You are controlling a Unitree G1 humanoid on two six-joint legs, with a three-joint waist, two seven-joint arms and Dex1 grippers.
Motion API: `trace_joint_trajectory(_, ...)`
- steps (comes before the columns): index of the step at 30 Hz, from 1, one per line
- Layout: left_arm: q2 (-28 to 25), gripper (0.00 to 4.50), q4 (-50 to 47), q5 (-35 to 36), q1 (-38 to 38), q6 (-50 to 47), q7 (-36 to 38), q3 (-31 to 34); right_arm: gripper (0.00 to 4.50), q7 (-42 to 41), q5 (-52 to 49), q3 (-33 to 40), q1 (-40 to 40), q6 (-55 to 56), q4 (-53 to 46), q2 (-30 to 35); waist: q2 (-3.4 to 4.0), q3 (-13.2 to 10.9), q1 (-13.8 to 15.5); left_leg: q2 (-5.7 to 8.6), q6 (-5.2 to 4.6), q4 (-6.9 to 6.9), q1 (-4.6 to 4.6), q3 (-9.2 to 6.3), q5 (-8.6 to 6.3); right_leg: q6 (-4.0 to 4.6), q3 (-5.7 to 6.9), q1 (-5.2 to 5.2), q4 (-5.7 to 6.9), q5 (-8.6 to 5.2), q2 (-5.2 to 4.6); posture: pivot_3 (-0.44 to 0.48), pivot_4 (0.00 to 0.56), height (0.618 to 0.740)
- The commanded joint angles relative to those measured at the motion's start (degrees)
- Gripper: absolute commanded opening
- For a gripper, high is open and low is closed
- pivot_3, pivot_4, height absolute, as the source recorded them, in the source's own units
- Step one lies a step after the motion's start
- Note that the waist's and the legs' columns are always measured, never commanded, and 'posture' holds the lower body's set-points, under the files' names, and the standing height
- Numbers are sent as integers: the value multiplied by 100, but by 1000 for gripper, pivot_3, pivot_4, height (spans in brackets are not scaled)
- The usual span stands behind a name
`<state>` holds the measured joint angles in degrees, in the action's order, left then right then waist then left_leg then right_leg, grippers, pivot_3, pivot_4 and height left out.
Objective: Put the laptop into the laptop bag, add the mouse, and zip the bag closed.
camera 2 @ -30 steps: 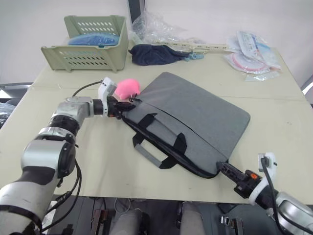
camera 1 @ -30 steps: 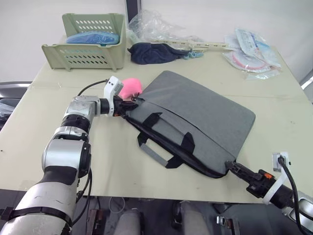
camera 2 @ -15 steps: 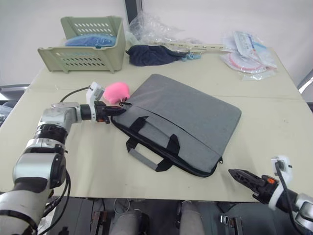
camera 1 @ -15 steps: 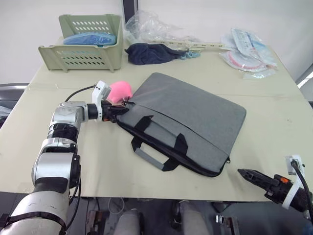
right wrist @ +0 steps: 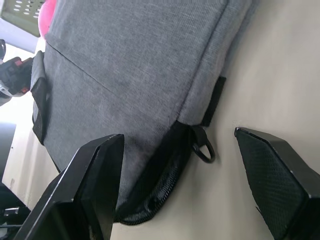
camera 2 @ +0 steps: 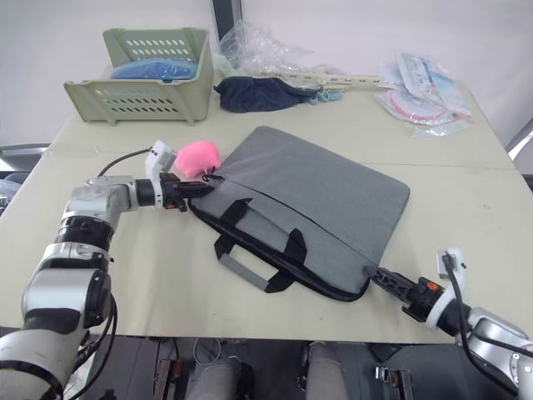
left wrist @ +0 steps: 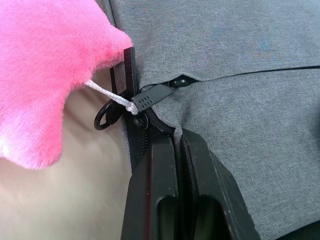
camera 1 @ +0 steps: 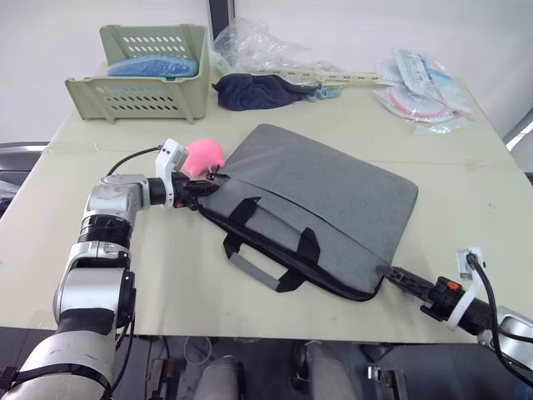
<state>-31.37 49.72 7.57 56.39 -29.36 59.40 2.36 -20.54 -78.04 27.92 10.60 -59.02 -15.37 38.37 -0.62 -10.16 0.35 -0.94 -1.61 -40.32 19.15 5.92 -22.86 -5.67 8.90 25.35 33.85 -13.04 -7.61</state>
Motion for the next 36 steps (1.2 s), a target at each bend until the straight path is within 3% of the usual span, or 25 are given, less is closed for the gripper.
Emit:
trace_joint_trajectory(1, -138, 0, -183, 4, -169, -95, -16, -9, 3884, 118, -240, -191, -135, -158, -89, -105, 0, 1, -27, 0, 0, 0, 0, 0, 0, 0, 0, 0, 1, 0, 0, 0, 150, 740)
trace_joint_trajectory(2, -153, 0, -213, 13, -199, -110, -20, -9, 3884, 81, -217, -219, -163, -172, -120, -93, 0, 1, -32, 0, 0, 0, 0, 0, 0, 0, 0, 0, 1, 0, 0, 0, 150, 740)
trace_joint_trajectory(5, -205, 0, -382, 48, -328, -188, -16, -1, 3112, -106, -182, -238, -160, -217, -118, -54, 0, 1, -36, 0, 0, 0, 0, -2, 0, 0, 1, 0, 2, 0, 0, 0, 150, 740)
trace_joint_trajectory(9, -303, 0, -653, 140, -497, -350, -46, 31, 1137, -147, -198, -196, -176, -228, -41, -16, 0, 2, -42, 0, 0, 0, -1, -1, 0, 0, 0, 0, 2, 0, 0, 0, 150, 740)
trace_joint_trajectory(12, -431, 0, -1130, 298, -809, -628, -25, 107, 32, -139, -202, -167, -276, -211, -11, 13, 3, 12, -74, -2, 0, 0, -8, 5, 0, 0, -5, 0, 4, 0, 1, 0, 150, 740)
trace_joint_trajectory(17, -854, 0, -2876, 941, -1916, -1614, 116, 402, 32, -337, -115, -124, -472, -270, 57, 272, 15, 17, -113, -9, 2, 1, -10, -15, -1, 1, -17, 8, 8, -1, 1, 0, 150, 740)
trace_joint_trajectory(23, -1040, 0, -4370, 1525, -2953, -2400, -274, 792, 32, -478, 290, -178, -865, -231, 439, 545, 16, 17, -28, -2, 3, -4, -6, -33, -2, 1, -23, 6, 5, 0, -6, 0, 150, 740)
trace_joint_trajectory(36, -1147, 0, -5791, 2316, -3997, -3157, -990, 1221, 32, -704, 260, -48, -1138, -742, 497, 918, 23, 19, 99, 1, 5, -6, -2, -36, -3, 1, -24, 7, 3, 0, -7, 0, 150, 740)
